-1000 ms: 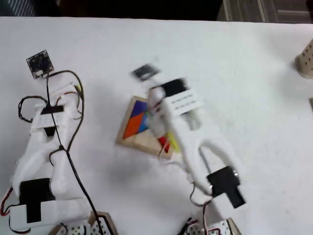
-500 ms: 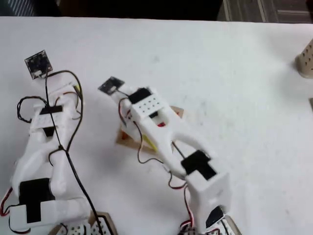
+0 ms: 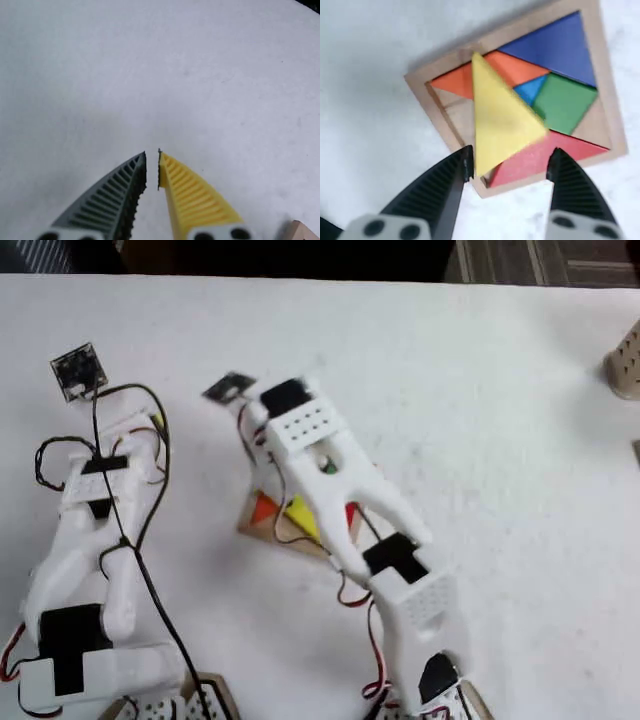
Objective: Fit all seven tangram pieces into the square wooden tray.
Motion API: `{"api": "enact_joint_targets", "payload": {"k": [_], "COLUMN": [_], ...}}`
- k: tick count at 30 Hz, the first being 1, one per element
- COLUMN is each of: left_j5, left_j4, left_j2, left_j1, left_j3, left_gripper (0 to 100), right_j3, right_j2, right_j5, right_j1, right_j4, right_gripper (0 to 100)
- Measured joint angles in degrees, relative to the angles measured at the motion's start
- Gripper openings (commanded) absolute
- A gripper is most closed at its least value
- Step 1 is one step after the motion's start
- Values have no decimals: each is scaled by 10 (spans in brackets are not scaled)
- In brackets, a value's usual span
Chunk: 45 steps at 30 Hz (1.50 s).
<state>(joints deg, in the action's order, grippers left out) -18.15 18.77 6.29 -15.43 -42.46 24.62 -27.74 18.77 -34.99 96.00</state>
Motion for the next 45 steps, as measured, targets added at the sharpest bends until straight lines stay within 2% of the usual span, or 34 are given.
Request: {"api": "enact_joint_targets", "payload": {"k": [4,10,15,19,25,41,45], "left_j5": [0,0,0,0,0,1,37], "left_j4": [0,0,0,0,0,0,0], "left_j2": [0,0,0,0,0,0,3], "left_j1": [0,0,0,0,7,24,37], "left_j3": [0,0,0,-1,-4,-9,-33], "left_gripper": [79,79,79,79,79,79,79], "right_j3": [-29,-154,-287,-332,-364,-428,-428], "right_j2": [37,162,266,321,337,337,337], "right_j5": [0,-2,-47,-87,-181,-184,-184], "right_j1": [27,30,47,55,55,56,56], "right_j4": [3,-4,-58,-77,-98,-176,-178], "right_gripper": [230,230,232,232,231,233,233]}}
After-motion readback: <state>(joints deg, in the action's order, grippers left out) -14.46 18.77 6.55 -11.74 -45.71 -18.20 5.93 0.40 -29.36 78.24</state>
